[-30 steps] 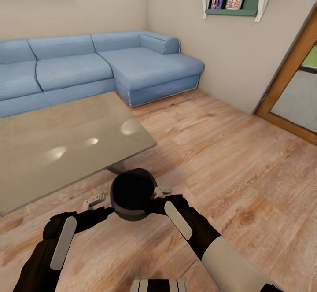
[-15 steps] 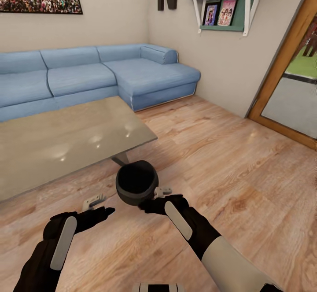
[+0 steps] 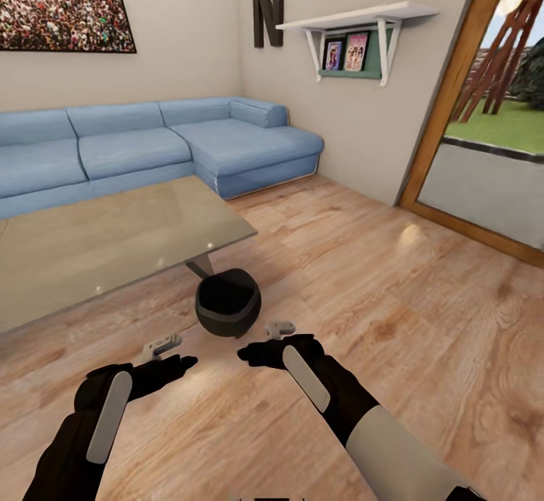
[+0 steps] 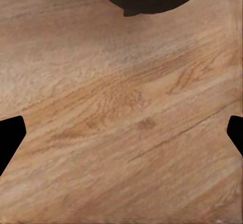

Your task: Place each of the two pumpkins and all three candles from the living room inside a cabinet in the living room (use any cabinet), then make sure every cabinet is closed, and position the cauldron so it is next to a table in the living room.

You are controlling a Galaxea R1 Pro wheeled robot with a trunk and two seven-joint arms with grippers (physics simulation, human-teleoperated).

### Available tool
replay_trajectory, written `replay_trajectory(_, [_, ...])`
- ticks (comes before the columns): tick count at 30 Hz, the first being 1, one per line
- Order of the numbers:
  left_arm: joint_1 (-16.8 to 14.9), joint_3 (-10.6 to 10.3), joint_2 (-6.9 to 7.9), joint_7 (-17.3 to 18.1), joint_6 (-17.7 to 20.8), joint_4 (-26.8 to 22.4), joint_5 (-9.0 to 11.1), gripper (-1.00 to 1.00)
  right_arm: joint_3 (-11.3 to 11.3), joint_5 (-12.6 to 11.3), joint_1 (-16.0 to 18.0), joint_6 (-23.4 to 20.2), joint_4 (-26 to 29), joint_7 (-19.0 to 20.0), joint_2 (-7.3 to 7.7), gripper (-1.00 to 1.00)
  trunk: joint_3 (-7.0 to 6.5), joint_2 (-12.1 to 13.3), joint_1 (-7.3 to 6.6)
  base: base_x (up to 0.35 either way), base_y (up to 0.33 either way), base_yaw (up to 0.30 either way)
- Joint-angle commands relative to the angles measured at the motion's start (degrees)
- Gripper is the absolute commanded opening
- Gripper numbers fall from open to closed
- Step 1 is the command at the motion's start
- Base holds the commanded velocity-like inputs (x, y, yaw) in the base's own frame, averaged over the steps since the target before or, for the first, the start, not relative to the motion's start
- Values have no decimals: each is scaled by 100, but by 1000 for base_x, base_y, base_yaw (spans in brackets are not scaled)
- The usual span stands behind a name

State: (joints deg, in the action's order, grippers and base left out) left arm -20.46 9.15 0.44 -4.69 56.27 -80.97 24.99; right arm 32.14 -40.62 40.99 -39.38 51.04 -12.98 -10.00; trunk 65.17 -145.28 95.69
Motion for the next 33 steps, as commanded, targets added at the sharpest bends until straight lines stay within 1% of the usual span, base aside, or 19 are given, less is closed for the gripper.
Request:
replay_trajectory(1, [-2, 1, 1, -49, 25, -7, 58, 100, 12, -59, 5, -8, 3, -56, 0, 100, -23, -1, -7, -338, 0, -245])
replay_trajectory(17, [-2, -8, -1, -44, 27, -11, 57, 100, -1, -60, 5, -8, 46, -64, 0, 100, -463, 21, -48, -338, 2, -251])
replay_trajectory(33, [-2, -10, 4, -44, 33, -15, 57, 100, -6, -60, 5, -17, 47, 40, 0, 100, -904, 42, -89, -338, 79, -252])
